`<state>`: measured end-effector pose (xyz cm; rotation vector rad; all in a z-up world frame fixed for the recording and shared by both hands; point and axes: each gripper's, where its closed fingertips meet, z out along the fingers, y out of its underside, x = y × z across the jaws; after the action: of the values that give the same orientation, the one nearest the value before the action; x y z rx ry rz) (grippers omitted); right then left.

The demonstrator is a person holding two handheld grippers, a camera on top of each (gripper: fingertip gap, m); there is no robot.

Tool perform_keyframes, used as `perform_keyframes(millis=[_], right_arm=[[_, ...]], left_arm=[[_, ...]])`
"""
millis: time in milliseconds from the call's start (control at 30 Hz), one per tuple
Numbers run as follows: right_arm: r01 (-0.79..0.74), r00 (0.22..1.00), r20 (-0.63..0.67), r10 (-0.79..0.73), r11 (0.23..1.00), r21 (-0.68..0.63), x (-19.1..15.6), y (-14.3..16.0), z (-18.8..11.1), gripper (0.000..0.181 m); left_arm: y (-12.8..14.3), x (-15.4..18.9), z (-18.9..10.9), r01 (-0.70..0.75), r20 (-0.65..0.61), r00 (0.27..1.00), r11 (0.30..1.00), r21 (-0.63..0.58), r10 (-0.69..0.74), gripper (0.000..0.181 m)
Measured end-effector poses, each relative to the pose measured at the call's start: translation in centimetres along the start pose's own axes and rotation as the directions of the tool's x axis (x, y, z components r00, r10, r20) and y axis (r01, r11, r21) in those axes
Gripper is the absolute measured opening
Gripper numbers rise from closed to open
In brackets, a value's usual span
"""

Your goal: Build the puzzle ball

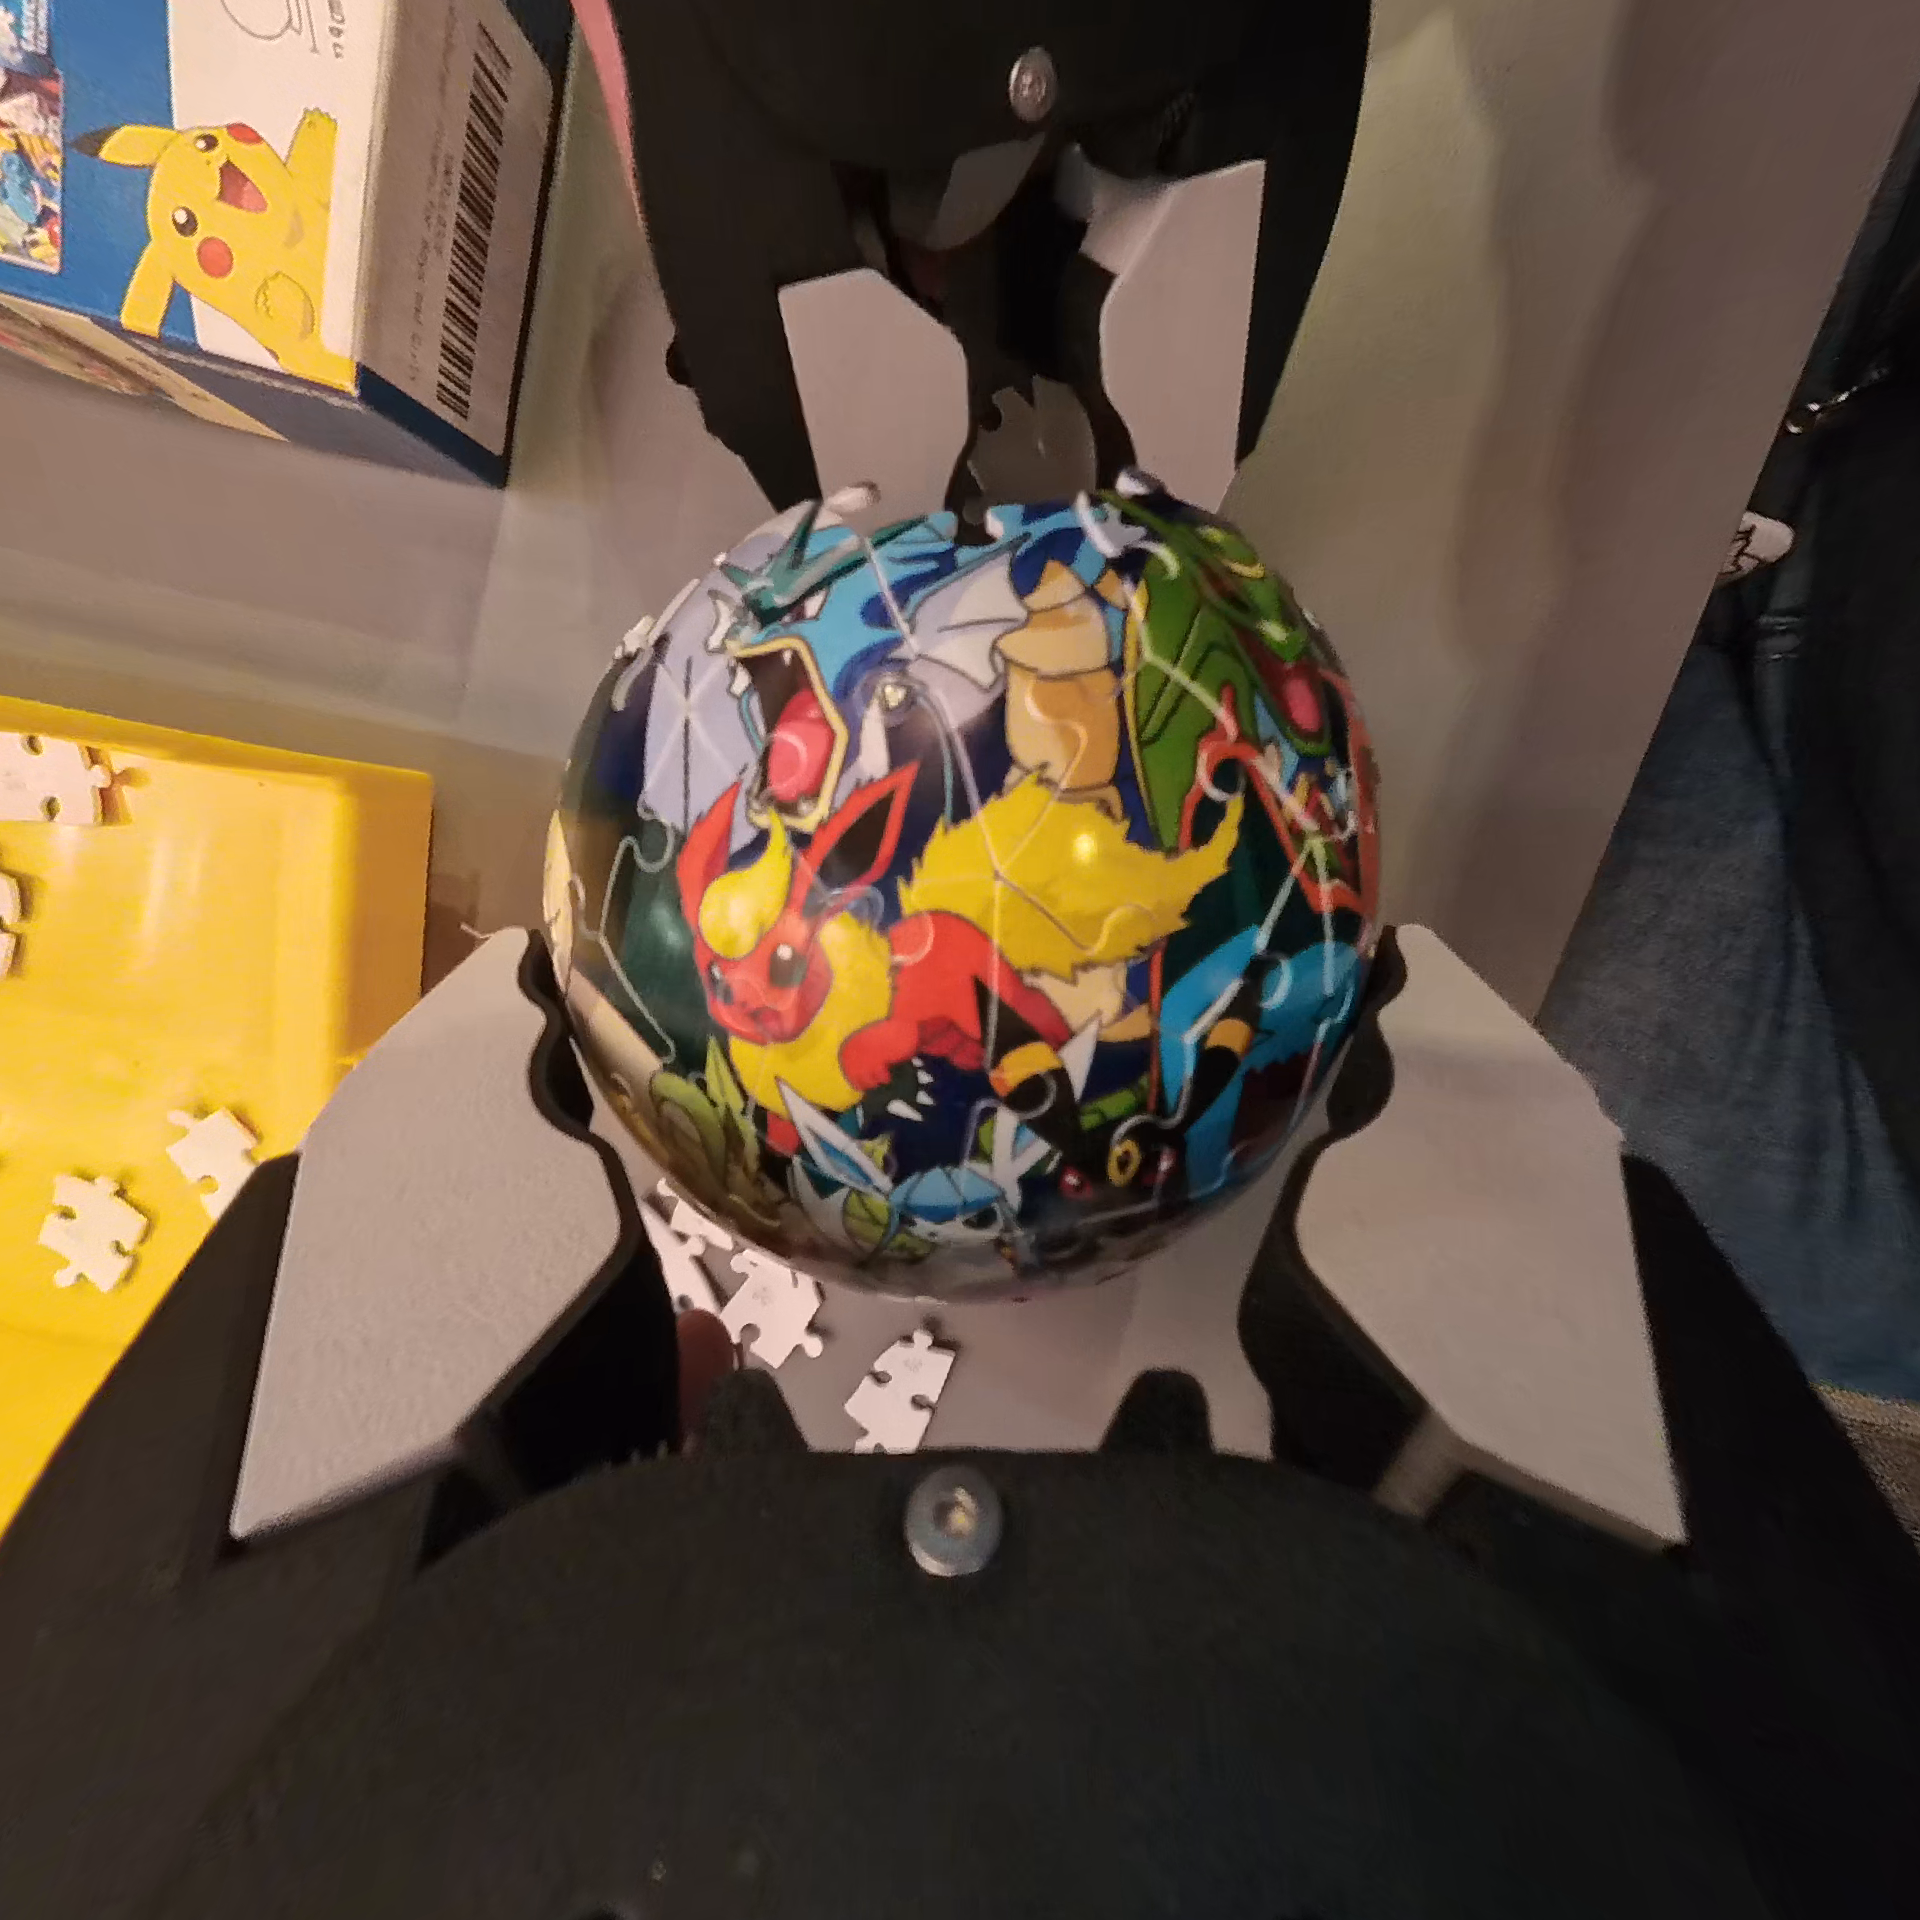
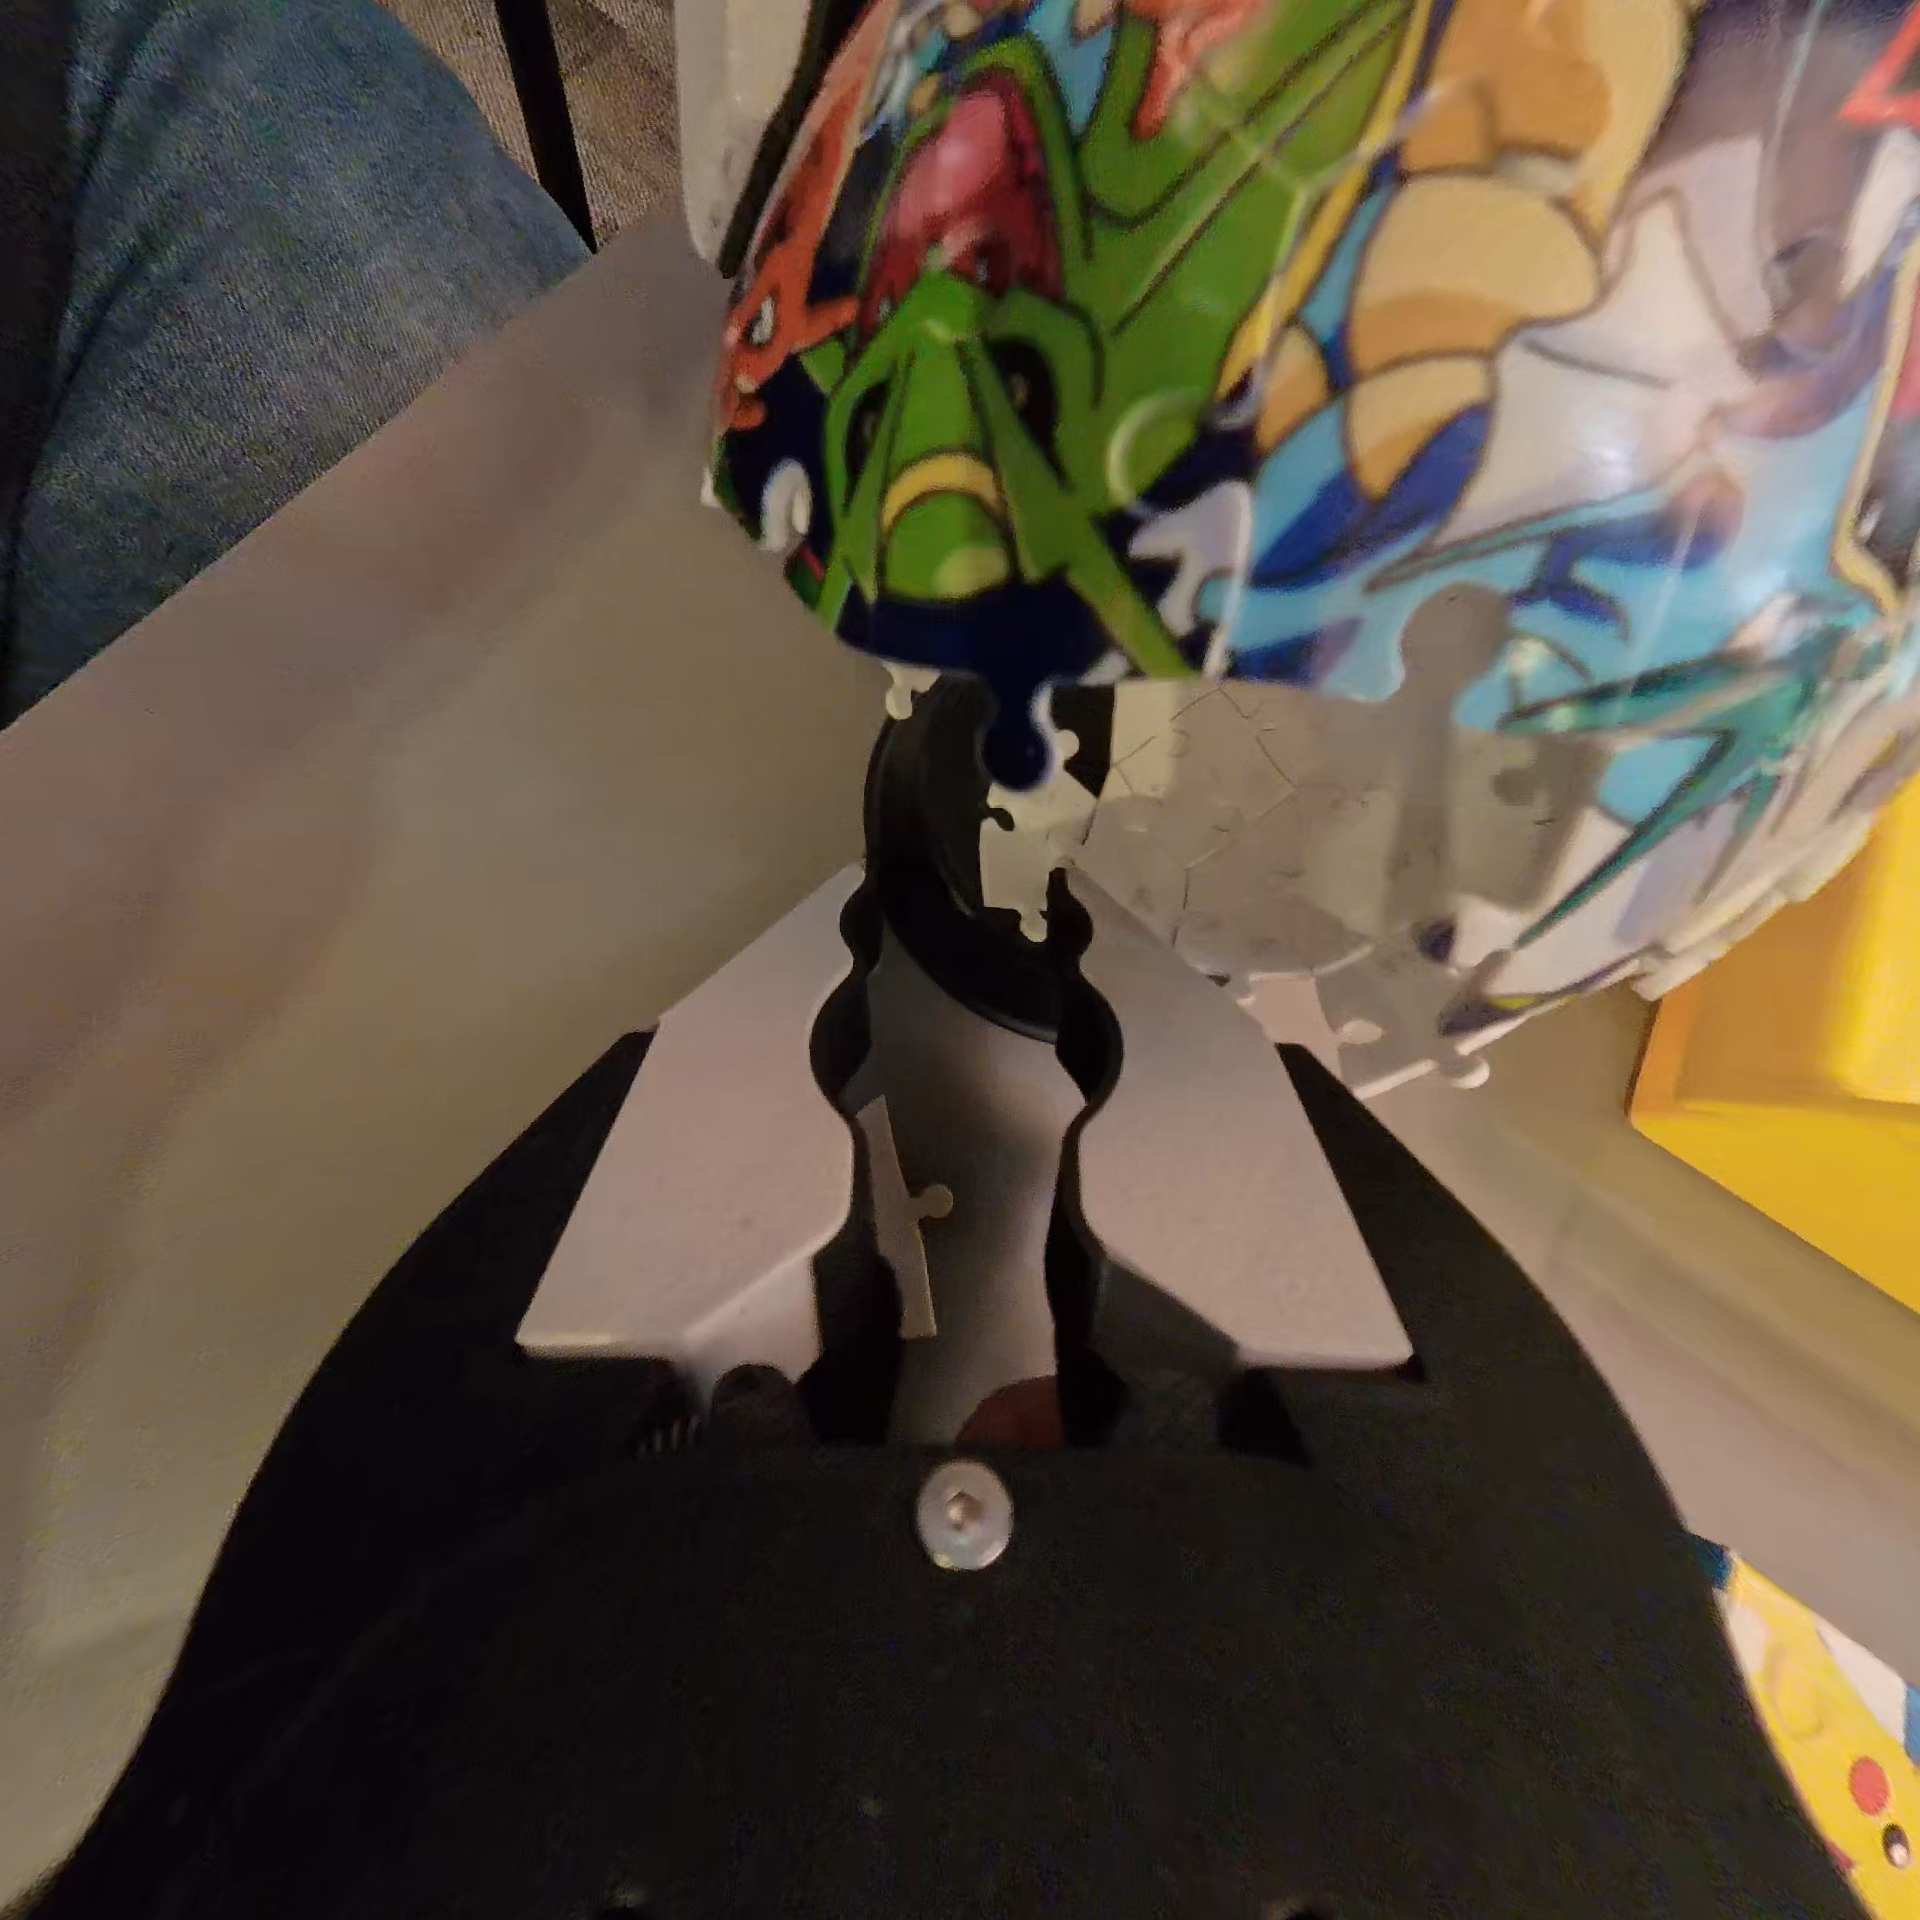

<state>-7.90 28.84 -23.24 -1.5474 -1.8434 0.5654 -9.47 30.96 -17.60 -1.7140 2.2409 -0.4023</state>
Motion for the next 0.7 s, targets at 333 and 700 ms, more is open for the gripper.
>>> perform_keyframes(millis=[333,700], right_arm=[[0.075,0.992,-0.101,-0.074,0.997,0.008,-0.24,-0.20,-0.02,0.025],[0.085,0.984,-0.160,-0.080,0.996,0.022,0.32,-0.46,-0.16,0.032]], left_arm=[[0.22,0.26,-0.12,-0.042,0.013,0.999,0.999,0.005,0.042,0.138],[0.25,0.30,-0.13,-0.062,0.005,0.998,0.998,0.025,0.062,0.138]])
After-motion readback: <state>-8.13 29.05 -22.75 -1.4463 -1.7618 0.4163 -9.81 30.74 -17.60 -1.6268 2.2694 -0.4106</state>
